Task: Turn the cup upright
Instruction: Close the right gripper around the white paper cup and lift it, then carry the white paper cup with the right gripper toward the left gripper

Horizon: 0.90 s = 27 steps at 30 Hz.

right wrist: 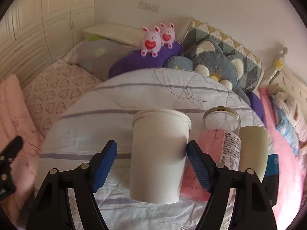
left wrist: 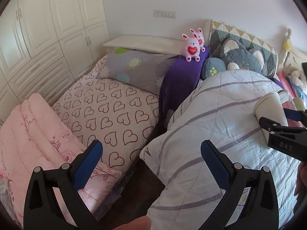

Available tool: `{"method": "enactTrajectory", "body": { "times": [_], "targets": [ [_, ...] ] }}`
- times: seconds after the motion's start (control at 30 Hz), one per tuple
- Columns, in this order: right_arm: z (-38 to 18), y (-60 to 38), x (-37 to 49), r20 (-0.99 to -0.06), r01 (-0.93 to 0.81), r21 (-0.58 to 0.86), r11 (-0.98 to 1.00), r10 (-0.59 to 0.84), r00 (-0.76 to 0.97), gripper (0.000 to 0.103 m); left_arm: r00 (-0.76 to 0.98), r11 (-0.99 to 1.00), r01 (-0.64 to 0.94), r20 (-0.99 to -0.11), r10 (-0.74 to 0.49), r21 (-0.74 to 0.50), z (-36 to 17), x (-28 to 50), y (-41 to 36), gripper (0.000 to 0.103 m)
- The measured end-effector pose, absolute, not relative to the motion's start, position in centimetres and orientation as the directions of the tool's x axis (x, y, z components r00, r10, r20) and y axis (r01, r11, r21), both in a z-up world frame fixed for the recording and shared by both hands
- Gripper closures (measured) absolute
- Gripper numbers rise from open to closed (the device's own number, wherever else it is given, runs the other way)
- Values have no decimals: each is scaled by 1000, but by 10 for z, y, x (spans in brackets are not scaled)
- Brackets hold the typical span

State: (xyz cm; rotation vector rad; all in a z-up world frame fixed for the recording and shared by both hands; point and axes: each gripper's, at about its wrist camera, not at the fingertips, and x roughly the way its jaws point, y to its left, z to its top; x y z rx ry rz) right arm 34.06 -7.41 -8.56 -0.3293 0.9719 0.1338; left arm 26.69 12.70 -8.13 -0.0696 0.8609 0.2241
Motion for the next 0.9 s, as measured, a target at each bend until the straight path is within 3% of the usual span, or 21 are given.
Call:
{"method": "enactTrajectory", "body": {
  "times": [0.13,0.23,0.3,0.6,0.9],
  "targets": [
    [-103,-78,345,-858,-261,-195,945,-35,512,28,623,975,-218,-765,162,29,-84,263,127,0],
    [-100,-78,337,-839,-257,-199,945,-29,543,38,625,975,-222,-763,166,30,-82,256,129,0],
    [-91,-81,334,-840,-268,-120,956,47,540,38,628,974,-226,-760,169,30,-80,250,130,0],
    [-67,-82,276,-820,-343,-21,939,180,543,38,654,976,-214,-737,171,37,-61,212,118,0],
    [-46,-142,182,-793,-255,1,967,156,589,38,689,990,-140,-715,117,27,-44,166,70,0]
  ]
}}
